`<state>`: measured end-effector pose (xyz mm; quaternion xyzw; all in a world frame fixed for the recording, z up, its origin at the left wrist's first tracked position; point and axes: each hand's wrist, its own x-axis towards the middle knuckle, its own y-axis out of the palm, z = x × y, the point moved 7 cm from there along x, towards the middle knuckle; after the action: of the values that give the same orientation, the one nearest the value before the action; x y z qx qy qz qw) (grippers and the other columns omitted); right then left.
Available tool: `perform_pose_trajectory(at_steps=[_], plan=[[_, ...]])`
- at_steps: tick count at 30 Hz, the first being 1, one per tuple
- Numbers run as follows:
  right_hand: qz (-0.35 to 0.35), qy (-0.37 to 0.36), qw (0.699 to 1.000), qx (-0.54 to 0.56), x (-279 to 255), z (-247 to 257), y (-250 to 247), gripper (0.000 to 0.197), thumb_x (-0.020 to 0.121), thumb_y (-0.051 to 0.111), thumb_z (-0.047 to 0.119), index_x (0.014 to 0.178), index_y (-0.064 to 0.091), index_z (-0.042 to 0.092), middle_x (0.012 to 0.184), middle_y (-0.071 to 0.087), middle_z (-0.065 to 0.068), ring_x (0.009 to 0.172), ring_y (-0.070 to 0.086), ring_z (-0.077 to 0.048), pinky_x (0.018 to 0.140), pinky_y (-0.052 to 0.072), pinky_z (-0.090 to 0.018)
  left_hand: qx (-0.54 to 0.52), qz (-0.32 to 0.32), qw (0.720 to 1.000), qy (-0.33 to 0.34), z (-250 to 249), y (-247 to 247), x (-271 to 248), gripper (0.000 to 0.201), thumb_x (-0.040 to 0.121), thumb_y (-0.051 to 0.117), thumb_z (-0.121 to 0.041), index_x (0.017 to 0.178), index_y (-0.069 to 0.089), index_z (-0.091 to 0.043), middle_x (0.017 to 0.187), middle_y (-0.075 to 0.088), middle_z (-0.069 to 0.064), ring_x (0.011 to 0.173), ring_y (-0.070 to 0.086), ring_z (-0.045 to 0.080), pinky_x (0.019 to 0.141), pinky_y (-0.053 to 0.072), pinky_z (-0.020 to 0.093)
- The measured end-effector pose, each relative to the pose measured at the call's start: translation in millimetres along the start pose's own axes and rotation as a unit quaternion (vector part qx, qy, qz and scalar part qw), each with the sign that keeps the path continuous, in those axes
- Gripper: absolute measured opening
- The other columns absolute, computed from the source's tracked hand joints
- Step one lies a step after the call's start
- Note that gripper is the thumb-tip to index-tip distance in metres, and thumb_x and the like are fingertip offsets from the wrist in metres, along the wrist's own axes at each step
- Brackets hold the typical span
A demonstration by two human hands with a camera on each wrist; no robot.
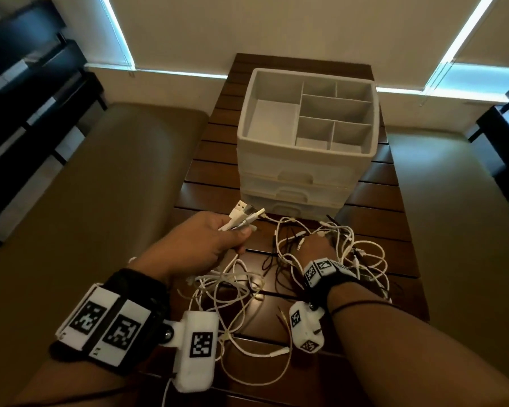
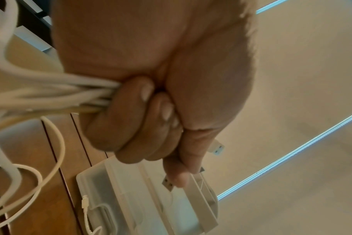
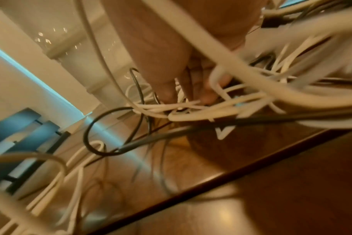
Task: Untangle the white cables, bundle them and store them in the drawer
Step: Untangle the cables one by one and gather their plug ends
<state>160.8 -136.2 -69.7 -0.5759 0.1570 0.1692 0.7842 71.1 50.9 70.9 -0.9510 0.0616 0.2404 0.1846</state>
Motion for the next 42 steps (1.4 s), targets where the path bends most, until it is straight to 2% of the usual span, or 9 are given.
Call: perform_pose_trajectory(at_steps=[4,7,13,18,25,31,35,39,42], plan=[[0.033,0.048,0.998,0.018,6,-4,7,0.034,0.094,0.052,0.023,0.121,0.057,0.003,0.126,0.058,-0.017,0.117,0.055,-0.034,0.090,0.045,-0.035,-0.012,-0.012,1.000,0.017,-3,1,13,0.035,0.094,0.056,-0.035,0.076,0.063,-0.007,0.041,0.035,-0.008,0.034,0.026,0.006,0.037,0.022,0.018],[0.041,0.008,0.999,0.028,2,7,-9,0.029,0.096,0.043,0.033,0.098,0.064,0.013,0.113,0.064,-0.014,0.111,0.059,-0.033,0.093,0.044,-0.035,-0.026,-0.033,0.999,0.033,-8,-1,24,0.035,0.094,0.056,-0.036,0.075,0.065,-0.007,0.046,0.035,-0.004,0.037,0.026,0.008,0.038,0.023,0.020],[-0.006,-0.051,0.993,0.103,-27,15,-69,0.009,0.081,0.061,0.010,0.080,0.069,0.008,0.086,0.068,-0.007,0.084,0.065,-0.023,0.062,0.043,-0.023,-0.056,-0.047,0.996,0.056,-23,16,38,0.027,0.095,0.058,-0.030,0.075,0.064,-0.013,0.036,0.042,-0.013,0.030,0.035,0.000,0.036,0.026,0.011],[-0.073,-0.091,0.985,0.127,-64,16,-91,0.014,0.084,0.057,0.012,0.089,0.071,0.010,0.089,0.070,-0.012,0.086,0.066,-0.028,0.077,0.055,-0.036,-0.058,-0.082,0.988,0.116,-45,40,41,0.007,0.082,0.076,-0.022,0.082,0.070,-0.020,0.063,0.069,-0.010,0.055,0.061,-0.003,0.051,0.044,0.008],[-0.131,-0.098,0.963,0.215,-84,10,-90,0.015,0.081,0.061,0.015,0.090,0.071,0.020,0.085,0.072,-0.004,0.082,0.067,-0.025,0.074,0.057,-0.038,0.053,-0.141,0.978,0.144,-51,55,49,0.018,0.077,0.077,-0.015,0.089,0.068,-0.025,0.072,0.062,-0.016,0.063,0.056,-0.009,0.049,0.039,0.003],[-0.141,-0.076,0.902,0.400,-90,5,-102,0.036,0.079,0.070,0.022,0.102,0.043,0.025,0.086,0.069,-0.003,0.074,0.068,-0.016,0.070,0.058,-0.038,0.031,-0.106,0.984,0.141,-46,65,47,0.011,0.078,0.076,-0.017,0.089,0.076,-0.016,0.082,0.074,0.001,0.078,0.068,0.014,0.069,0.052,0.030],[-0.171,-0.123,0.917,0.339,-93,12,-120,0.011,0.091,0.061,0.027,0.096,0.054,0.021,0.080,0.064,0.002,0.068,0.066,-0.017,0.057,0.054,-0.029,-0.014,-0.100,0.987,0.127,-45,64,49,0.008,0.080,0.075,-0.017,0.088,0.075,-0.015,0.079,0.073,0.004,0.067,0.064,0.013,0.061,0.048,0.023],[-0.233,-0.140,0.950,0.156,-91,12,-138,0.019,0.088,0.061,0.042,0.087,0.068,0.024,0.082,0.056,0.005,0.082,0.057,-0.016,0.072,0.048,-0.031,-0.082,-0.121,0.981,0.124,-46,54,48,0.009,0.087,0.071,-0.025,0.079,0.071,-0.020,0.061,0.068,-0.011,0.055,0.060,0.000,0.051,0.042,0.015],[-0.233,-0.148,0.934,0.225,-93,12,-151,0.015,0.086,0.068,0.030,0.092,0.071,0.016,0.086,0.061,0.004,0.081,0.060,-0.012,0.071,0.050,-0.024,-0.118,-0.112,0.979,0.120,-52,50,44,0.028,0.092,0.063,-0.032,0.067,0.059,-0.021,0.045,0.049,-0.013,0.039,0.040,0.001,0.042,0.033,0.016]])
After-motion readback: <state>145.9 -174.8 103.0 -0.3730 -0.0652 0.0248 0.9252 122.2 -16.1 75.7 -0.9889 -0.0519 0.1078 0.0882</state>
